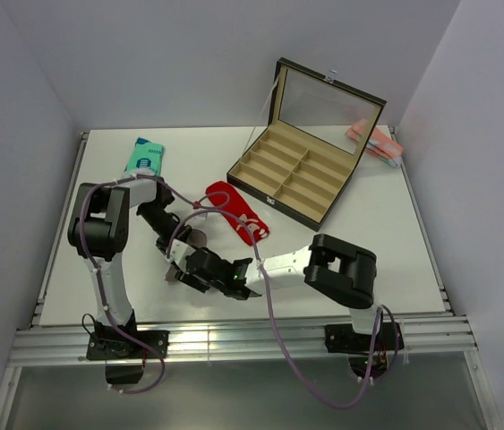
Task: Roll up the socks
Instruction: Roll the sock at the center of the board.
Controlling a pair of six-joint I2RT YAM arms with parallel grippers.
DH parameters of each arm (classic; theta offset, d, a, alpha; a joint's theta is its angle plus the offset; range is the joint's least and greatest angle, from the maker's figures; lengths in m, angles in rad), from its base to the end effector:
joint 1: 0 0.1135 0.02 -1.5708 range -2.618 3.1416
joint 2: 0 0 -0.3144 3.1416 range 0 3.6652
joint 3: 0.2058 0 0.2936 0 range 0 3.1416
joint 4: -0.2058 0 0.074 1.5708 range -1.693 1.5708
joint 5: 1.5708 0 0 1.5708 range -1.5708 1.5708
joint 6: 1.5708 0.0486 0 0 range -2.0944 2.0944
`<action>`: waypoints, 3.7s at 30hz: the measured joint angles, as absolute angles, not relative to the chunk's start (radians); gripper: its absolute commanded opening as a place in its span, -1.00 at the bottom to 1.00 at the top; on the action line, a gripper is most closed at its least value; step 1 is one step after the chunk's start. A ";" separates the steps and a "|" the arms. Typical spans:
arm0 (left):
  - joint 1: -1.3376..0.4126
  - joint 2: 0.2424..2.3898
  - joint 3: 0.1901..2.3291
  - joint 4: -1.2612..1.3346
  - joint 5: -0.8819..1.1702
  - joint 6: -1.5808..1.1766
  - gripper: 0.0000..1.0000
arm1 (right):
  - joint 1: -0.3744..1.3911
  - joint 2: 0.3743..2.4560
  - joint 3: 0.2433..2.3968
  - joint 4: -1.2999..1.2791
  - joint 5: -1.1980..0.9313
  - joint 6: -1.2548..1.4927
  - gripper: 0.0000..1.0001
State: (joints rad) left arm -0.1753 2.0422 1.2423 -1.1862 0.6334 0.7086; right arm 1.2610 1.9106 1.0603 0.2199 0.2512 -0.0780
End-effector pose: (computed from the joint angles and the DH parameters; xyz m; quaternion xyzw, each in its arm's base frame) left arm 0.3499 -0.0912 0.1257 -0.3397 -0.8680 0.3456 0.1087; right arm 0.1509 0.4318 0.1622 -0.5044 0.7288 0.1579 0.4354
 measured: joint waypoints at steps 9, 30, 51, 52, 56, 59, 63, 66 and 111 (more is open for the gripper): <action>-0.202 2.079 1.288 -1.221 0.620 0.702 -0.99 | 1.273 1.955 1.095 0.196 0.271 -0.145 0.11; -0.215 1.997 1.296 -1.080 0.629 0.630 -0.65 | 1.222 1.978 1.123 0.179 0.244 -0.088 -1.00; 0.120 1.668 1.188 -0.587 0.769 0.496 -0.32 | 1.037 1.993 1.220 0.049 -0.167 0.063 -1.00; 0.117 1.629 1.155 -0.580 0.770 0.513 -0.26 | 1.016 2.007 1.247 0.023 -0.203 0.075 -1.00; 0.109 1.494 1.059 -0.559 0.769 0.585 -0.14 | 0.931 2.084 1.375 -0.083 -0.370 0.120 -0.99; 0.086 1.388 0.965 -0.514 0.748 0.656 -0.05 | 0.878 2.154 1.483 -0.171 -0.499 0.152 -0.96; -0.017 1.215 0.774 -0.414 0.659 0.736 0.07 | 0.833 2.231 1.592 -0.265 -0.627 0.183 -0.94; -0.130 1.064 0.611 -0.329 0.585 0.788 0.20 | 0.809 2.266 1.633 -0.305 -0.701 0.202 -0.92; -0.353 1.142 0.292 0.136 0.416 1.162 -0.78 | 0.737 2.360 1.690 -0.412 -0.949 0.250 -0.83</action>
State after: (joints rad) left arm -0.3534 1.1416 0.2920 0.1356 0.4156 1.1622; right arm 0.7368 2.3600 1.6897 -0.4122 -0.9493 0.2497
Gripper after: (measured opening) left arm 0.196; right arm 0.230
